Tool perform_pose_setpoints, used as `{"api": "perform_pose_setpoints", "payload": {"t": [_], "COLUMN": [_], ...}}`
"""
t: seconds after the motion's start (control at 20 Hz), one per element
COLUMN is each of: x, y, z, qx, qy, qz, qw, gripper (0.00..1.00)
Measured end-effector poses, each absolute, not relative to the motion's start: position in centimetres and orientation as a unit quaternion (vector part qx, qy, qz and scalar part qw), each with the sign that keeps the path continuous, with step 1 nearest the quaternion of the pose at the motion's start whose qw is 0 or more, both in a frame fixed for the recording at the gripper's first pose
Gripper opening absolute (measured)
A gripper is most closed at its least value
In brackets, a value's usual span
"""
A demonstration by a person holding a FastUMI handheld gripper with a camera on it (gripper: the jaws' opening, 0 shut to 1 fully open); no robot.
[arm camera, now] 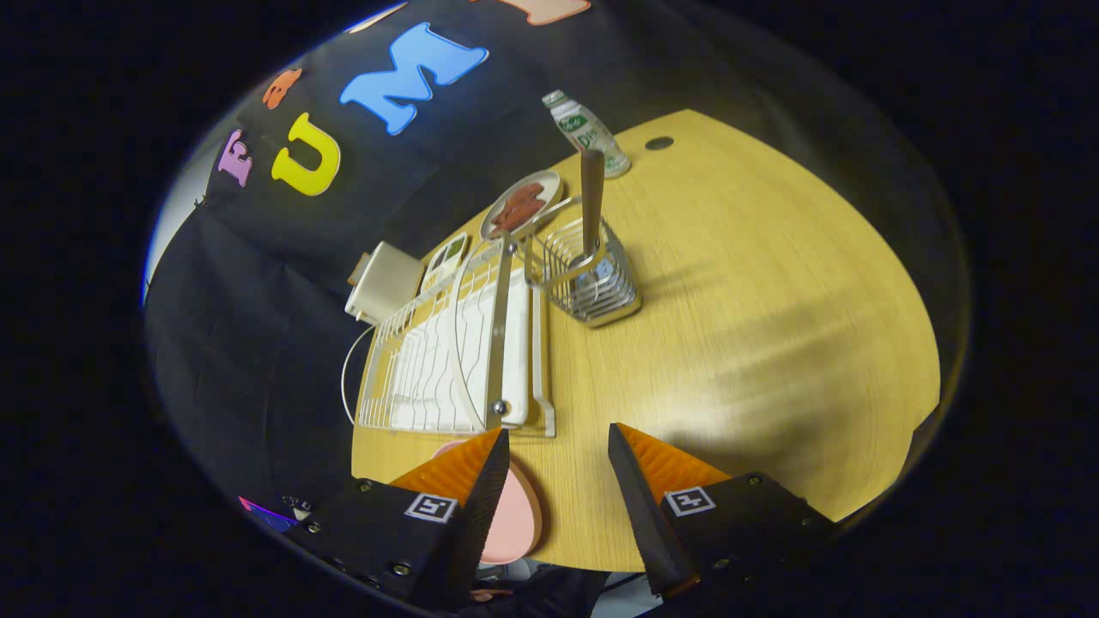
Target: Take the plate from the dish rack, then take the spoon from the basket and place it into the plate.
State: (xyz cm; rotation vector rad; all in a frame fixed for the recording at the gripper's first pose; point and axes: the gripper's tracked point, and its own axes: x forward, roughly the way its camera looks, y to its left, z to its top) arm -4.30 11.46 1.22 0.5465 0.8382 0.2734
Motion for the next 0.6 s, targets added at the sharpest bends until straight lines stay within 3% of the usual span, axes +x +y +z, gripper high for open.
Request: {"api": "perform_pose_setpoints", "payload": {"t": [0.25,0.6], "x": [0.3,5.9], "y": [9.0,6.5], "z": [5.5,6.5], "qx": [0.242,0.252], "qy": [0.314,0.256], "qz": [0.102,0.042], "qw": [0.912,0.932], "gripper": [0.73,0.73]}}
